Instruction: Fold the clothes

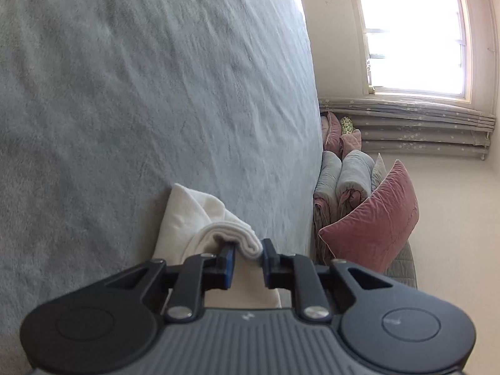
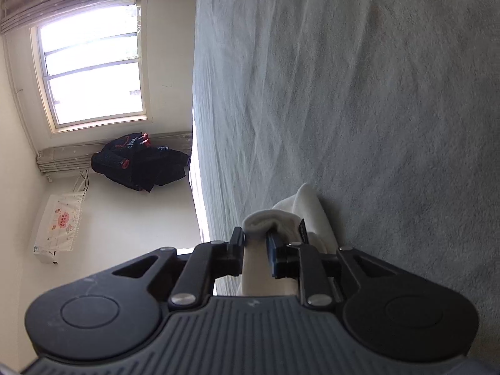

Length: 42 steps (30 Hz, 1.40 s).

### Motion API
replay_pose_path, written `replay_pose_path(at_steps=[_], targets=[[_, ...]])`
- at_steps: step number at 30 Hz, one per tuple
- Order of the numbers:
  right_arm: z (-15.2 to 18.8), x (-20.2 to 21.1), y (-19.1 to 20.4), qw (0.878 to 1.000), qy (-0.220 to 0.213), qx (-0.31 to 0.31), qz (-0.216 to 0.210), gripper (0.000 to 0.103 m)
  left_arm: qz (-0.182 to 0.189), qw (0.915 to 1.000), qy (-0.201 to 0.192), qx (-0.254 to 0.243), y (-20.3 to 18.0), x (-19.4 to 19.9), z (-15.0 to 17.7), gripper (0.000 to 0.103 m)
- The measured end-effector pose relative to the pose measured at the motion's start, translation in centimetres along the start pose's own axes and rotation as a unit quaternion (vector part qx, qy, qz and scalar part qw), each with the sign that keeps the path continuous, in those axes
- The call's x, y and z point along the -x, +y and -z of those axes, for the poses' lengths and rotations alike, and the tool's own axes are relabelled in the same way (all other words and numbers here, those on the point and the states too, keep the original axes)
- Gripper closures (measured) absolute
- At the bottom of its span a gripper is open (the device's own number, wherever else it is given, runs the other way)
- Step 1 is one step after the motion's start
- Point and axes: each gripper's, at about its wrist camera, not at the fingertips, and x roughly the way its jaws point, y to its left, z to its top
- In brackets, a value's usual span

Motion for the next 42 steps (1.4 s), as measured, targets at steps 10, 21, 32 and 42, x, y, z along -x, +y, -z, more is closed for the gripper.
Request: replay_pose_path(at_steps=[10,21,32,42], targets=[[-0.1,4.0,3.0,0.989,-0.033,0.137,0.034,0.062,-0.06,0.9804,-0.068,-0.175,-3.0,2.4,-1.1,0.059],[4.6,0.0,6.1,0.92,-0.004,0.367,0.137,0.062,-0.142,0.9117,-0.056,-0.382,-6.5,-1.8,2.0,0.06],[5.8,-3.5,6.2,0.855,-0.035,0.483,0.185,0.062,-0.153,0.8975,-0.105,-0.4,-5.6,-1.5,3.0,0.084],[6.8,-5.5,6.6,0.825,-0.052,0.522,0.209,0.084,-0.188,0.8875,-0.135,-0.399,-6.1,-2.0,4.0,0.099]])
